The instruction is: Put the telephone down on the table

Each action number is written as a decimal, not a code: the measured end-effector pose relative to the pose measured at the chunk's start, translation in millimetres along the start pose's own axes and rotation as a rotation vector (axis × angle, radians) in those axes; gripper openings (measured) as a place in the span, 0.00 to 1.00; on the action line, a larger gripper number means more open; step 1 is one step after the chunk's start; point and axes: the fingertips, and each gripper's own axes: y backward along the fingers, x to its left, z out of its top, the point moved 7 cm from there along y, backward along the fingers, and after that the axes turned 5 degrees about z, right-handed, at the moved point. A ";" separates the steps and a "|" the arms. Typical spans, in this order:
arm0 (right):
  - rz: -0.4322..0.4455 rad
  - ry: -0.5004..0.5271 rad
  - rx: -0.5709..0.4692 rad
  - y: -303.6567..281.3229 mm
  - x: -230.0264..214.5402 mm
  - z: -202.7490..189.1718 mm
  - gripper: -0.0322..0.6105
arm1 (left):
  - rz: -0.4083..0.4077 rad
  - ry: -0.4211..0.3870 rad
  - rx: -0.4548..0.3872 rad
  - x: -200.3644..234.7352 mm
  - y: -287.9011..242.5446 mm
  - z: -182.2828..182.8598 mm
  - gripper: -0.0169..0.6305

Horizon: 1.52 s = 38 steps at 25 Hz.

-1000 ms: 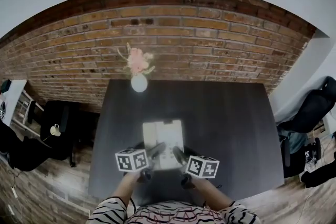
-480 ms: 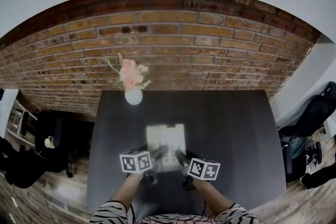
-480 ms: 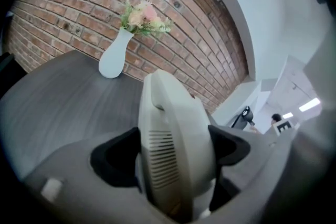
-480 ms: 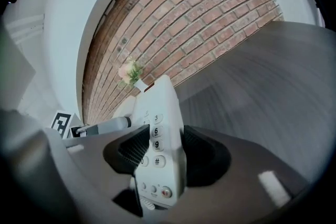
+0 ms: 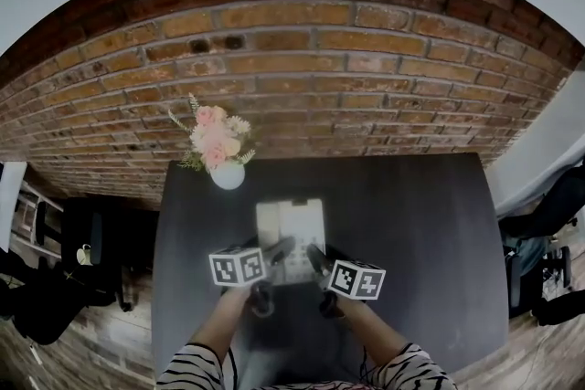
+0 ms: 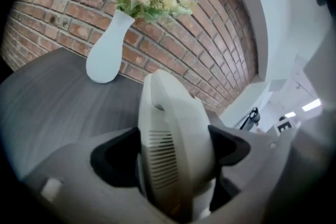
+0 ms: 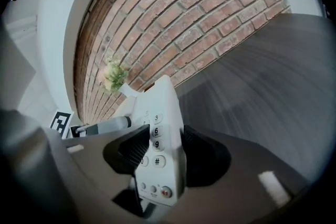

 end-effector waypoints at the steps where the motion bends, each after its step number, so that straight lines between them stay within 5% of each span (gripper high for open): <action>1: -0.001 0.001 -0.005 -6.5 -3.5 4.6 0.36 | 0.000 -0.004 0.000 3.6 -7.1 4.1 0.67; 14: -0.019 0.000 -0.019 -72.5 -37.4 44.3 0.36 | -0.011 -0.012 0.013 43.5 -75.2 44.0 0.67; 38: -0.055 0.003 -0.008 -106.0 -56.9 48.7 0.35 | -0.019 -0.024 0.032 70.6 -109.8 45.5 0.67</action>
